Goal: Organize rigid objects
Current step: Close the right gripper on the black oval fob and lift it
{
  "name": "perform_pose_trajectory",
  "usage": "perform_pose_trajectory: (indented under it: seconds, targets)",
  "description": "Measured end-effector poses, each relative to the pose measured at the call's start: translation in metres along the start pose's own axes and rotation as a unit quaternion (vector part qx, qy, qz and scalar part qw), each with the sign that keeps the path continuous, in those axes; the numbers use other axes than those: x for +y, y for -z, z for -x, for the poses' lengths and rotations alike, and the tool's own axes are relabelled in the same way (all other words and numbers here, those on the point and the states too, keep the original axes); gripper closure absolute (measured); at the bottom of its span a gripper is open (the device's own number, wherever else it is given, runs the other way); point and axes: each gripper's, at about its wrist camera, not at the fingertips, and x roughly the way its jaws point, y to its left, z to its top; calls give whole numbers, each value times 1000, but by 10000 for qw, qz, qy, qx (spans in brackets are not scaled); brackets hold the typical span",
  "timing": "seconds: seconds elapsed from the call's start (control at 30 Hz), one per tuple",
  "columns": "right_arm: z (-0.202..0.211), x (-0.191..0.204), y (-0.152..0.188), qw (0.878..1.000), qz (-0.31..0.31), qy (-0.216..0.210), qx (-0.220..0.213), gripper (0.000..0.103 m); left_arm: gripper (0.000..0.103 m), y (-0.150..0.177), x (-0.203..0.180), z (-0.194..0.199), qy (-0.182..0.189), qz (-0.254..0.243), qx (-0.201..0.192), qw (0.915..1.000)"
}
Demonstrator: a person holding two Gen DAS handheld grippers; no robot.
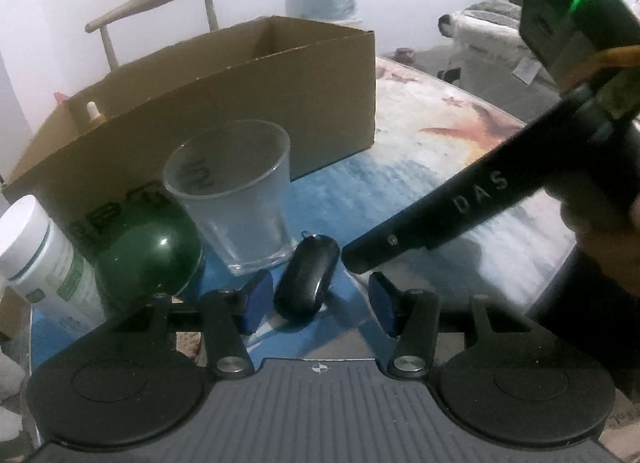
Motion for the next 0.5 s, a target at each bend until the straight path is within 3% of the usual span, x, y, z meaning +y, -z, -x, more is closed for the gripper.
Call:
perform_pose_trajectory:
  seconds: [0.17, 0.43, 0.5]
  targets:
    - [3, -2, 1, 10000, -59, -57, -47, 77, 49, -3, -1, -15, -121, -72, 278, 9995]
    - [8, -8, 4, 9995, -197, -230, -64, 77, 46, -2, 5, -1, 378, 99, 233, 9990]
    - [6, -9, 4, 9994, -233, -247, -53, 77, 46, -1, 6, -1, 345, 106, 227, 9991]
